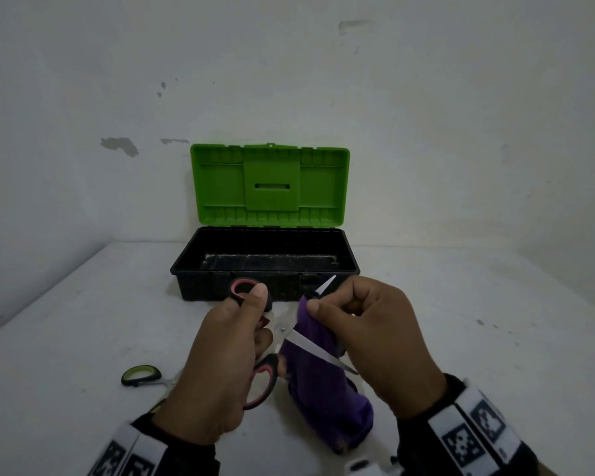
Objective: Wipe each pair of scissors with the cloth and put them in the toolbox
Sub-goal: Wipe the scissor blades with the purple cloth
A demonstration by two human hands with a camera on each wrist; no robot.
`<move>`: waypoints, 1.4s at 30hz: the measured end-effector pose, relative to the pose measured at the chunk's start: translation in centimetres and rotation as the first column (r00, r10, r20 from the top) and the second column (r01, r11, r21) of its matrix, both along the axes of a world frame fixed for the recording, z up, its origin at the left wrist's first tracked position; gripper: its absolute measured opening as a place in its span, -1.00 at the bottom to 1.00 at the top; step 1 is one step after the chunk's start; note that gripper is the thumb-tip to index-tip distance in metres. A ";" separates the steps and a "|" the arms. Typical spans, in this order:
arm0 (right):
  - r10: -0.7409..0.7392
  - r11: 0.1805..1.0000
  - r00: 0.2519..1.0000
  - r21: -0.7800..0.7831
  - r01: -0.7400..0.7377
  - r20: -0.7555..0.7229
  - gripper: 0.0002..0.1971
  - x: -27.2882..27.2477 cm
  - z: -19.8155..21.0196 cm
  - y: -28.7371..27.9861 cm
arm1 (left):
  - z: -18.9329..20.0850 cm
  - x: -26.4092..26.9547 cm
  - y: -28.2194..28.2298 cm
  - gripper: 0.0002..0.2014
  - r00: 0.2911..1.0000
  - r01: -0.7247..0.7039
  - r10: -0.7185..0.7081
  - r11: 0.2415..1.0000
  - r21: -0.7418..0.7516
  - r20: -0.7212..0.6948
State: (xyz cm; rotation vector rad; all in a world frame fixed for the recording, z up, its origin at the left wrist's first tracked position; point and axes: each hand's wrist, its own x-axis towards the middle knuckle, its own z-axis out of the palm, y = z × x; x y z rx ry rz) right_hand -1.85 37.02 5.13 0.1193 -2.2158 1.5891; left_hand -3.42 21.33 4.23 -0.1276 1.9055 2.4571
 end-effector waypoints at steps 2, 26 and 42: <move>-0.033 0.994 0.999 -0.105 0.032 -0.010 -0.80 -0.7 -0.2 0.8 | -0.1 0.1 0.0 -0.69 1.000 -0.003 0.003 1.000 -0.007 -0.001; -0.110 0.950 0.993 -0.291 0.117 0.039 -0.81 -1.3 1.1 3.0 | -0.9 0.0 -0.3 -0.66 1.000 -0.030 0.030 0.996 -0.089 -0.002; -0.221 0.970 0.973 -0.093 0.226 0.059 -0.77 -3.0 -0.4 3.0 | -1.2 0.8 0.1 -0.59 0.969 -0.096 0.020 0.948 -0.303 -0.244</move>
